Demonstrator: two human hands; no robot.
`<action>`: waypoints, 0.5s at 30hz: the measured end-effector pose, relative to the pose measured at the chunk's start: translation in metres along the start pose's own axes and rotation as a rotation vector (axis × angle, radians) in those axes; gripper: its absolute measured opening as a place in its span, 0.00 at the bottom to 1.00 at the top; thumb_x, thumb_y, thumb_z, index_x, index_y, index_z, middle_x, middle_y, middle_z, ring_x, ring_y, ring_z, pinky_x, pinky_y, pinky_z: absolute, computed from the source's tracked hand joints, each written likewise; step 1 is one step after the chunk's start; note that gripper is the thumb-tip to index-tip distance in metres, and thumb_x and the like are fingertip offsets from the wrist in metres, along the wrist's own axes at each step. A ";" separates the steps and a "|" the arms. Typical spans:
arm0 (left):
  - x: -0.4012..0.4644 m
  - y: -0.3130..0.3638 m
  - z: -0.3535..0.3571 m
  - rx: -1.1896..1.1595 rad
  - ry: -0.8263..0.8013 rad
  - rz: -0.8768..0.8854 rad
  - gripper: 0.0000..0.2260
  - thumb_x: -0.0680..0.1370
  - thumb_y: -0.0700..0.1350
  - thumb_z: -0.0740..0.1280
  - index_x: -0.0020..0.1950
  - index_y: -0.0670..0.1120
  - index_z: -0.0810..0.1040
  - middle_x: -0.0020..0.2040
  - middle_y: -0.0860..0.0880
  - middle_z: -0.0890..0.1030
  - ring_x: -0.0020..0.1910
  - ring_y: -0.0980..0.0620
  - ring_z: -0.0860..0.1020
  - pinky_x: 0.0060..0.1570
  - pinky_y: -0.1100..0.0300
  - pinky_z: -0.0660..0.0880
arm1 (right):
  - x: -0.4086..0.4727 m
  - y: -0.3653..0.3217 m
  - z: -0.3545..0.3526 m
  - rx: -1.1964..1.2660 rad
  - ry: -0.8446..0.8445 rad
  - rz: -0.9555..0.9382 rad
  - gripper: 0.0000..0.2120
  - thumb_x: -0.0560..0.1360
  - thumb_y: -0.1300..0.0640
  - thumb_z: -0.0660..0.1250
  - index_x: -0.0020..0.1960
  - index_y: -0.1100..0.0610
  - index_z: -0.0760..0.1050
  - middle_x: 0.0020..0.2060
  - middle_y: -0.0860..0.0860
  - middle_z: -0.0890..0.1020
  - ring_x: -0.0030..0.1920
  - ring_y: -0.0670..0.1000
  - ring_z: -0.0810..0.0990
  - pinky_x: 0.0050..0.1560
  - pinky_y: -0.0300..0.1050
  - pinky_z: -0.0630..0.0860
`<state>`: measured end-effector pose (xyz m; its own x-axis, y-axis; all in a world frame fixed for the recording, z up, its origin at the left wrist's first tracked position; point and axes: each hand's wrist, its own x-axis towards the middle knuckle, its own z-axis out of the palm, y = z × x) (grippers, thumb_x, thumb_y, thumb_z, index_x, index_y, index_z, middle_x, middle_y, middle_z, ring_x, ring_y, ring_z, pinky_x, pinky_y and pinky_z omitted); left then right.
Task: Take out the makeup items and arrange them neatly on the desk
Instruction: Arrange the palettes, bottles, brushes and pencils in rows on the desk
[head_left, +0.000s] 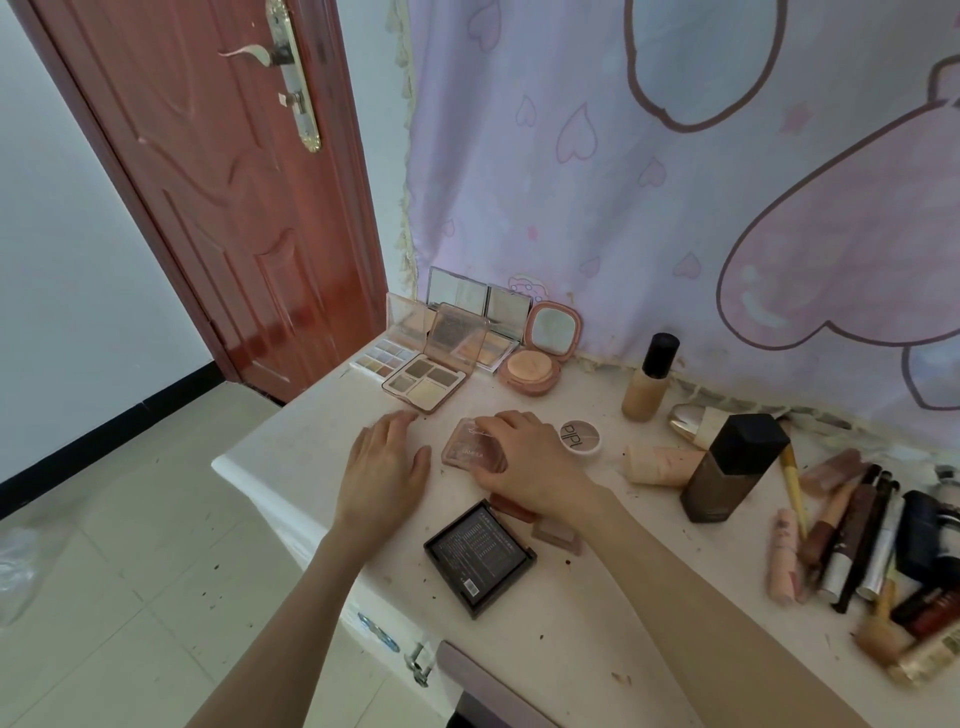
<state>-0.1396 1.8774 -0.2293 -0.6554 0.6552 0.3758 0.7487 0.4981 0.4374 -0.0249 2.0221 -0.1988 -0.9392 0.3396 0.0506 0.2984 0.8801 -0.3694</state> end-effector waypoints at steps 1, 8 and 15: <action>-0.001 0.002 -0.002 -0.062 -0.002 0.016 0.17 0.78 0.42 0.63 0.66 0.43 0.69 0.63 0.45 0.74 0.63 0.46 0.71 0.66 0.55 0.63 | -0.001 0.001 0.000 0.062 0.037 0.010 0.27 0.74 0.47 0.64 0.71 0.53 0.63 0.65 0.53 0.70 0.65 0.54 0.66 0.65 0.50 0.64; -0.005 0.034 -0.016 -0.843 -0.145 -0.095 0.16 0.75 0.46 0.67 0.63 0.53 0.73 0.57 0.55 0.78 0.55 0.62 0.77 0.51 0.70 0.73 | -0.020 0.004 -0.004 0.721 0.242 0.088 0.24 0.71 0.49 0.70 0.66 0.47 0.69 0.53 0.41 0.76 0.54 0.38 0.74 0.49 0.27 0.70; -0.008 0.033 -0.022 -0.907 -0.345 -0.090 0.22 0.72 0.49 0.68 0.66 0.53 0.71 0.61 0.56 0.78 0.54 0.57 0.79 0.52 0.67 0.74 | -0.036 0.002 0.005 0.623 0.311 -0.006 0.26 0.70 0.51 0.70 0.67 0.48 0.70 0.55 0.41 0.74 0.56 0.37 0.71 0.54 0.22 0.65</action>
<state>-0.1125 1.8760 -0.1996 -0.5330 0.8384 0.1137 0.2420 0.0223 0.9700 0.0089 2.0095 -0.2060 -0.8203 0.4969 0.2831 0.0531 0.5590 -0.8275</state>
